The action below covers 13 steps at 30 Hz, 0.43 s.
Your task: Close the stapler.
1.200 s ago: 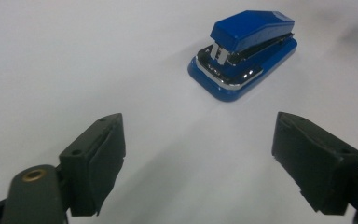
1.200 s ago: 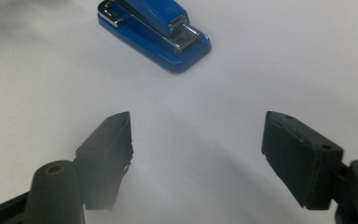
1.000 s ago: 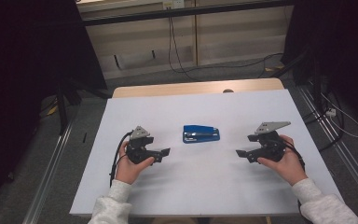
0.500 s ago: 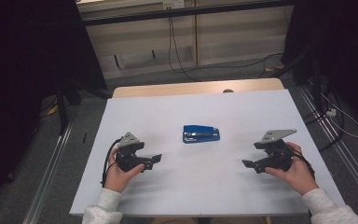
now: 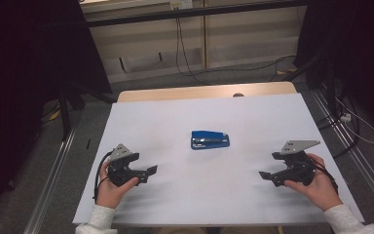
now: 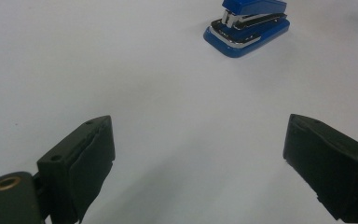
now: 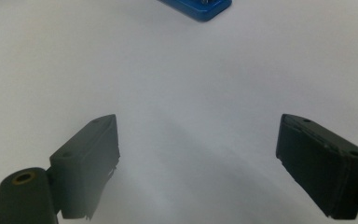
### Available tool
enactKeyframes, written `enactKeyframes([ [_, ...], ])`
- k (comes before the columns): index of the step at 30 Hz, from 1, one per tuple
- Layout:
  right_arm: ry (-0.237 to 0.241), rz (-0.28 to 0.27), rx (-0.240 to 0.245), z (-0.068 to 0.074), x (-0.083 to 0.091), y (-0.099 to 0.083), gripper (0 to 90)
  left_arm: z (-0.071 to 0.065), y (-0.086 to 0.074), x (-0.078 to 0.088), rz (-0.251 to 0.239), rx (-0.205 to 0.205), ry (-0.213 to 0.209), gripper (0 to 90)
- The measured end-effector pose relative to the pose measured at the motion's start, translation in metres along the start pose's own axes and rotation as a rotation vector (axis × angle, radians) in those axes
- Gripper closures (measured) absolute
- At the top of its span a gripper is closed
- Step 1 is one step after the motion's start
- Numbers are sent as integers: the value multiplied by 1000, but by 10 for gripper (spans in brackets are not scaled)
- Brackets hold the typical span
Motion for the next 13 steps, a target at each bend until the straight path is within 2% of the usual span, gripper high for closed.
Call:
enactKeyframes([
  [4, 1, 2, -1, 1, 3, -4, 128, 3, -4, 8, -10, 6, 11, 92],
  [13, -7, -1, 1, -1, 6, -6, 125, 6, -16, 17, 6, -2, 30, 93],
])
Point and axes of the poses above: each handheld gripper's, and its own axes: x roughly backward along the jaws, y roughly out of its top, z roughly to its left, the point moved 1 cm from there along -x, roughly forward along the jaws
